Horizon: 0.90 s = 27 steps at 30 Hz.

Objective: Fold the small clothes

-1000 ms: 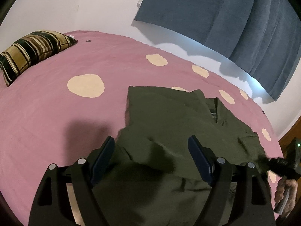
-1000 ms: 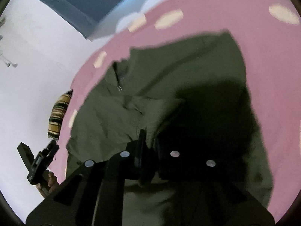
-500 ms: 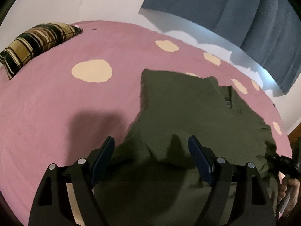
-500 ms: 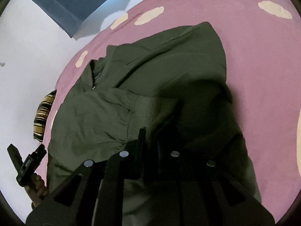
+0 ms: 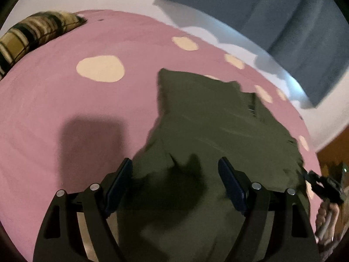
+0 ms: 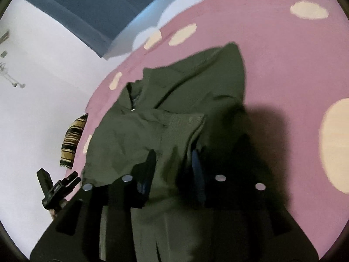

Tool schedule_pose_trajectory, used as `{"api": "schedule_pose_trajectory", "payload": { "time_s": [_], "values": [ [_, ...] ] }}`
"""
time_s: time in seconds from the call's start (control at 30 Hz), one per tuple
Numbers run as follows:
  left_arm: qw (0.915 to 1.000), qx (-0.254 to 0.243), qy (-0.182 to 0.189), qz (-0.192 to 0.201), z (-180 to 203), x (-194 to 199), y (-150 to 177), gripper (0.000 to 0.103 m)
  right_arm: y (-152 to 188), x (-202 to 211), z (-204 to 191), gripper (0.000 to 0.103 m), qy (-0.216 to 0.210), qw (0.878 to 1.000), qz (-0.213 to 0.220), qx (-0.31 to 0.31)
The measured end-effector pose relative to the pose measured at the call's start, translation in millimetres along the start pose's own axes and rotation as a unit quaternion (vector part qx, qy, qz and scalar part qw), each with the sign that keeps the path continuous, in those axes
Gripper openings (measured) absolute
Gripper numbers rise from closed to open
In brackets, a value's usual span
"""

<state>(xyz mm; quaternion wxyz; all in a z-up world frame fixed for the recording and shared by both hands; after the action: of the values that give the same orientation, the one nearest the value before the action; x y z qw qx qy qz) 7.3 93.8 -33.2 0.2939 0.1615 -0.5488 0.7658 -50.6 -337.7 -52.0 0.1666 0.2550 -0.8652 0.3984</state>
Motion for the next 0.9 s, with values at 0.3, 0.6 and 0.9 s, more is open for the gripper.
{"api": "schedule_pose_trajectory", "payload": {
  "time_s": [0.3,0.6,0.9],
  "values": [
    [0.9964,-0.021,0.078,-0.025,-17.9,71.5,35.9,0.083,33.5,87.9,31.3,0.051,0.007,1.000,-0.003,0.005],
    [0.9802,0.093,0.152,-0.086,-46.1,102.7,90.7,0.084,91.7,123.6,40.2,0.061,-0.012,0.998,-0.054,0.006],
    [0.9523,0.098,0.253,-0.140,-6.4,112.4,120.6,0.084,127.5,134.4,20.4,0.065,-0.090,0.991,-0.098,0.007]
  ]
}}
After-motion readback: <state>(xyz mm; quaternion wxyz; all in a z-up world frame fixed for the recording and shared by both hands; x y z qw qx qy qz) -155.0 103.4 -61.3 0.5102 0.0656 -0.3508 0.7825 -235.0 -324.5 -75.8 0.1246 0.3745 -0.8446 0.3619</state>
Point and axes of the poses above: each gripper's, at about its wrist camera, not at the fingertips, and x roughly against the way its jaws point, z to its right, y to its underside, the point moved 6 cm from there along -x, roughly the way its jaws point, and after that the axes turned 14 degrees about z, right-handed, at the moved point
